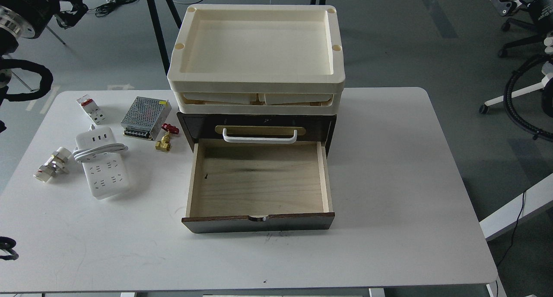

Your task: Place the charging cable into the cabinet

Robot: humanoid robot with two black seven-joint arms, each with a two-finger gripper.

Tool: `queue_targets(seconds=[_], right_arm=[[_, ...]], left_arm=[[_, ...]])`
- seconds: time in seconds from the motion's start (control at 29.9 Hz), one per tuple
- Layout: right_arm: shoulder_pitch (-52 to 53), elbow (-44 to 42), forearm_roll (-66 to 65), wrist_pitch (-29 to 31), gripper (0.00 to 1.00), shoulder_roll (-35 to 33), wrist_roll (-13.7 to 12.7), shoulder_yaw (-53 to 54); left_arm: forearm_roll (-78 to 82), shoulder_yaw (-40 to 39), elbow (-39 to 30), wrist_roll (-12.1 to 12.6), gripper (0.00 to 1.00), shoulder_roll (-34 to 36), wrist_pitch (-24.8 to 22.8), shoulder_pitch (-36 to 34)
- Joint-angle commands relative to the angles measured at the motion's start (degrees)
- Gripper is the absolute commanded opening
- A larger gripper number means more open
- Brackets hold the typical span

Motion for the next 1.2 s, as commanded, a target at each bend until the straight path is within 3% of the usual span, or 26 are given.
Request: queue_targets(seconds=[0.0,0.2,0.27,0.37,0.43,0.5,0.57,0.64,0.84,1.04,1.17], right_arm=[[0.1,-0.6,1.5,0.0,1.0,1.1,0.0,0.4],[-0.3,-0.6,1.5,0.0,1.0,0.9,0.0,0.6],[-0.6,-0.5,1.5,0.0,1.0,0.8,0.0,0.8],[-1.0,-0.6,1.6,0.1,1.0,0.5,0.0,1.0],[-1.2,-0.8,1.6,0.0,1.0,0.5,0.0,1.0],[-1.5,-0.8,1.5,0.0,1.0,0.4,0.0,0.9],[-2.4,-0.8,1.6,0.0,1.0,0.4,0.0,1.0],[-2.7,-1.2,1.5,0.0,1.0,0.4,0.0,1.0],[-3.4,-1.2,1.5,0.0,1.0,0.3,0.0,1.1],[-3.5,-1.9,1.5,0.0,1.0,0.4,0.0,1.1],[-4.0,-2.0,1.5,0.0,1.0,0.4,0.0,1.1]], left_arm=[[-0.1,0.0,0.2,-1.4,1.0,0.1,0.0,0.4],[-1.6,-2.7,2.6,-2.0,1.0,-0.1,0.0,0.5],[-5.1,-5.6,6.6,-2.7,1.0,-0.7,0.0,0.8],[-9.9,-7.8,12.5,-4.0,1.0,-4.7,0.0,2.5],[-10.9,-8.7,12.7,-4.9,1.0,-7.5,0.0,2.3],[-11.0,-10.5,12.5,-8.3,1.0,-8.1,0.0,2.2],[-11.0,-13.8,11.9,-15.1,1.0,-8.1,0.0,2.6],[-11.1,-16.9,10.7,-15.1,1.0,-7.9,0.0,2.9],[-11.0,-22.4,4.1,-15.1,1.0,-3.3,0.0,2.9],[-8.9,-21.9,-17.6,-15.1,1.0,11.2,0.0,5.1],[1.2,-21.4,-29.0,-15.1,1.0,21.1,0.0,5.6]])
